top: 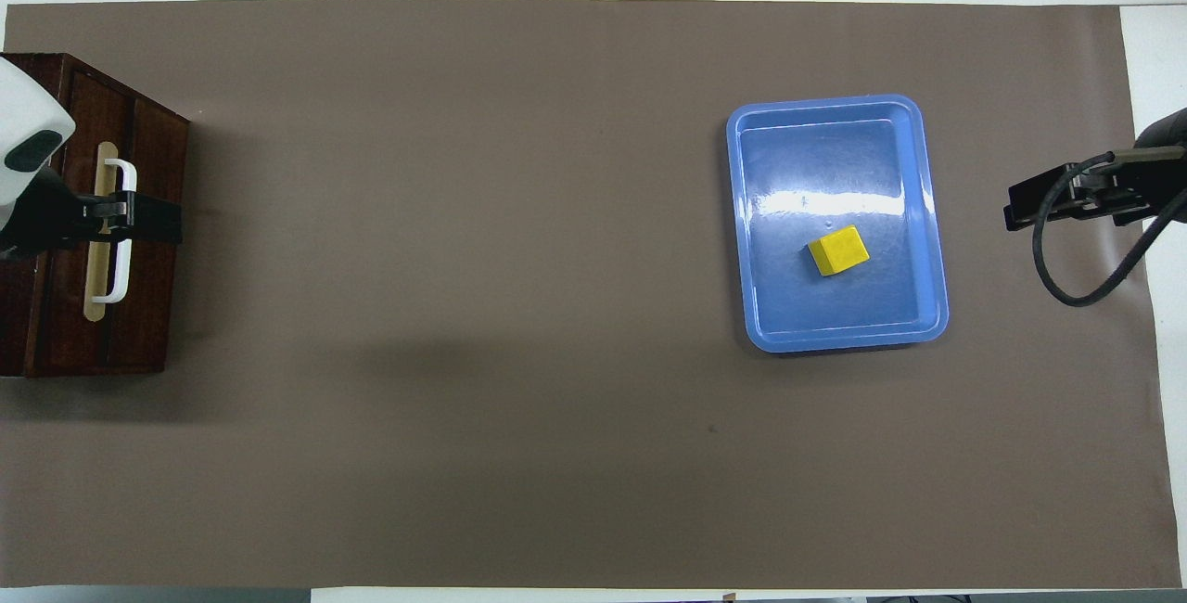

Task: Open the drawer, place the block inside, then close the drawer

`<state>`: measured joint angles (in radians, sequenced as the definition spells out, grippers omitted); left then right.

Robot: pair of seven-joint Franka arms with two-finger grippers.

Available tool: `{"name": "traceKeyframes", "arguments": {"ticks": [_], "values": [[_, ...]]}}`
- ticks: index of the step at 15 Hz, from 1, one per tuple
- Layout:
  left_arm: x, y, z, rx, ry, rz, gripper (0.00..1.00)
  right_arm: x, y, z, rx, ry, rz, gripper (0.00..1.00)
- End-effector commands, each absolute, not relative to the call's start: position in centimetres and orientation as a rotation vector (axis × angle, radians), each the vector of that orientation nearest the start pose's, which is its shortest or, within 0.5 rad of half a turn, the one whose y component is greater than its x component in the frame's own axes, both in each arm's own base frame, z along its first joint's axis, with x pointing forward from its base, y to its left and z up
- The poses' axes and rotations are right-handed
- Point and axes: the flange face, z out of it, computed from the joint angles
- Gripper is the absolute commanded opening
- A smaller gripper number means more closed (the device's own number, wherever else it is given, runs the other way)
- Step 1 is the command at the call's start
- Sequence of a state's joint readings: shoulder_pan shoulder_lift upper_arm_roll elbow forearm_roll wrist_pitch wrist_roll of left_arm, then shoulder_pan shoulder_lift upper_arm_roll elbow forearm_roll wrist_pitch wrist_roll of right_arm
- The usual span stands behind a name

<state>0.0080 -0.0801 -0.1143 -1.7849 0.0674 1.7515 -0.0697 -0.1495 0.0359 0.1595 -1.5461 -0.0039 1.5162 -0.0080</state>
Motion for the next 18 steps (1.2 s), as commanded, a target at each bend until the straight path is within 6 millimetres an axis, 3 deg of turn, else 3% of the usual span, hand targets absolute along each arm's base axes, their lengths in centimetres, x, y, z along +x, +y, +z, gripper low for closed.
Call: {"name": "traceKeyframes", "arguments": {"ticks": [1,3,5,7,10,12,15,17,18], "values": [[54.8,-3.8,55.1,-3.007,0.144,-0.146,1.00,55.9,0.2,60.6,-3.116,0.002,0.114,1.00],[55.9,-3.7,52.0,-2.978,0.177,-0.179,1.00,55.3,0.6,59.4,-3.075,0.178,0.168,1.00],[57.1,-3.4,49.4,-2.919,0.225,-0.174,1.00,55.1,0.4,57.6,-2.969,0.477,0.238,1.00],[58.4,-3.7,46.7,-2.844,0.302,-0.165,1.00,54.9,0.4,55.0,-2.889,0.616,0.311,1.00],[59.4,-2.6,43.3,-2.825,0.336,-0.209,1.00,55.3,-1.6,49.4,-2.667,0.946,0.470,1.00],[59.8,0.1,42.0,-2.822,0.317,-0.261,1.00,56.0,-3.2,46.1,-2.497,1.100,0.557,1.00],[60.0,1.0,40.7,-2.828,0.319,-0.276,1.00,57.3,-4.1,41.9,-2.361,1.230,0.678,1.00],[59.7,1.0,40.1,-2.832,0.316,-0.266,1.00,59.3,-6.1,36.8,-2.267,1.264,0.817,1.00],[59.6,0.8,39.9,-2.835,0.313,-0.269,1.00,60.1,-6.4,35.3,-2.254,1.260,0.857,1.00]]}}
